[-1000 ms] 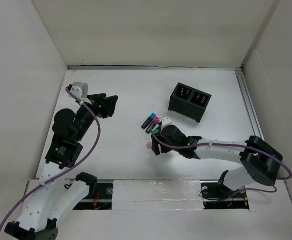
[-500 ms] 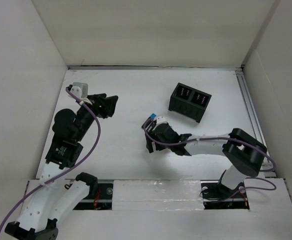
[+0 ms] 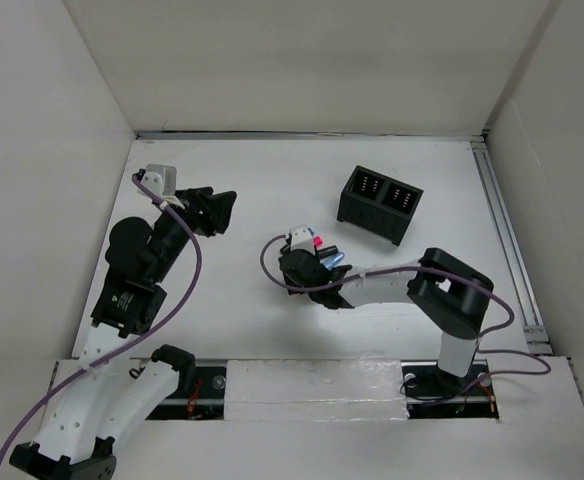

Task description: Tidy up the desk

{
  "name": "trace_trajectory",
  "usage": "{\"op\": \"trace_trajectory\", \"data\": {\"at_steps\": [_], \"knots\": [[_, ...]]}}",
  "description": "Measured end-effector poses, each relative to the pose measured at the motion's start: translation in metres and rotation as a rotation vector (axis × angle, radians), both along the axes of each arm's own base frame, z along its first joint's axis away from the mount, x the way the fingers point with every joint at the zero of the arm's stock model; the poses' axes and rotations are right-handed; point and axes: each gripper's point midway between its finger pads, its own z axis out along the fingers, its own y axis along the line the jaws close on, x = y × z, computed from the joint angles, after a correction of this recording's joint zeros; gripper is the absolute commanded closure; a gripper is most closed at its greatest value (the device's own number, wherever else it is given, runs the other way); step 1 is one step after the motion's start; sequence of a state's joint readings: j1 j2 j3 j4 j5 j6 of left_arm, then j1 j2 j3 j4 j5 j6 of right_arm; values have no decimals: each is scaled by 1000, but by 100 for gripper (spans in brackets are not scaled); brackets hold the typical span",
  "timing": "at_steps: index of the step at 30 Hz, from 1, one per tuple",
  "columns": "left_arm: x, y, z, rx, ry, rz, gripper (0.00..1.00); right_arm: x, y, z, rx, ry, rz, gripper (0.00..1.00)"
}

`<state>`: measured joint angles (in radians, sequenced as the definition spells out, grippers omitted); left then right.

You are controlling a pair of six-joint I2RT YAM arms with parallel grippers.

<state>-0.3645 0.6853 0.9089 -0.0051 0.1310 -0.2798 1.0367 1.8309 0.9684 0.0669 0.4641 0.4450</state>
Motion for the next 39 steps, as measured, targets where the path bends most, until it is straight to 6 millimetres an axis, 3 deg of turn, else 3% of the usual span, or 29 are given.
{"op": "trace_trajectory", "data": {"at_steps": [3, 4, 7, 15, 18, 23, 27, 29, 30, 31, 36, 39], "knots": [[0, 0, 0, 0, 0, 0, 47, -5, 4, 0, -5, -8, 1, 57], [0, 0, 0, 0, 0, 0, 48, -6, 5, -1, -5, -8, -2, 66], [0, 0, 0, 0, 0, 0, 47, -12, 1, 0, -6, -8, -11, 69], [0, 0, 0, 0, 1, 0, 47, -36, -29, 6, -63, 26, -8, 82], [0, 0, 0, -1, 1, 0, 47, -36, -31, 28, -35, 3, -7, 82], [0, 0, 0, -3, 1, 0, 48, -25, -29, 83, 78, -82, -8, 81], [0, 0, 0, -3, 1, -1, 48, 18, -41, 117, 144, -153, -79, 81], [0, 0, 0, -3, 1, -1, 48, 46, -56, 130, 158, -192, -139, 81], [0, 0, 0, -3, 1, 0, 48, 76, -74, 146, 171, -235, -201, 81], [0, 0, 0, -3, 2, 0, 48, 77, -75, 146, 171, -238, -204, 81], [1, -1, -1, -5, 6, -1, 48, 156, -117, 188, 204, -336, -341, 81], [1, -1, -1, -5, 8, -2, 48, 191, -143, 202, 202, -385, -404, 81]]}}
